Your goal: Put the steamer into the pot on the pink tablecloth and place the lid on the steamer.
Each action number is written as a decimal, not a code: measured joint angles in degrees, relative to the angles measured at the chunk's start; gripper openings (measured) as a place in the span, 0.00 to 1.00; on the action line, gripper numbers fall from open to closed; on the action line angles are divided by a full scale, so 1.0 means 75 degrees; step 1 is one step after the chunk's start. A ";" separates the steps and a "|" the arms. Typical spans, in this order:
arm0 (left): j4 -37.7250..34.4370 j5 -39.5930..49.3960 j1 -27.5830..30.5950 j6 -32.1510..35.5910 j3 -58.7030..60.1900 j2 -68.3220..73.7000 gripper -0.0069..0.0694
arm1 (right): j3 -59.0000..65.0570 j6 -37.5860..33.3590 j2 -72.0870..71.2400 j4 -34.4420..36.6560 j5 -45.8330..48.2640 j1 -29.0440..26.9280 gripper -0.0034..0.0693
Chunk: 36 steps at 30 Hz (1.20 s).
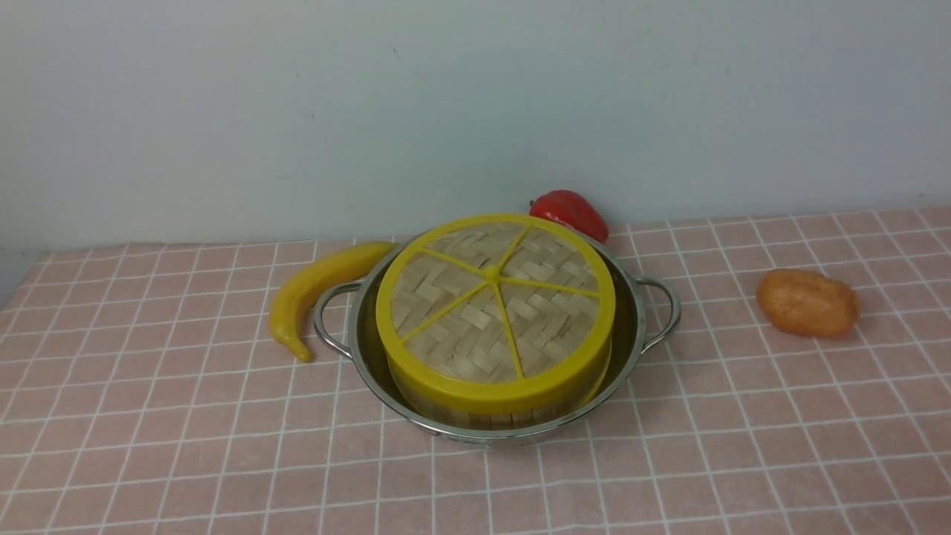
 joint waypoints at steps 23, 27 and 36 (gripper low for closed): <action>0.0000 0.0000 0.0000 -0.0002 0.0000 0.0000 0.34 | 0.0002 0.0000 0.0000 0.0000 0.0000 0.0000 0.38; 0.0000 0.0000 0.0000 -0.0002 0.0000 0.0000 0.34 | 0.0002 0.0000 0.0000 0.0000 0.0000 0.0000 0.38; 0.0000 0.0000 0.0000 -0.0002 0.0000 0.0000 0.36 | 0.0002 0.0000 0.0000 0.0000 0.0000 0.0000 0.38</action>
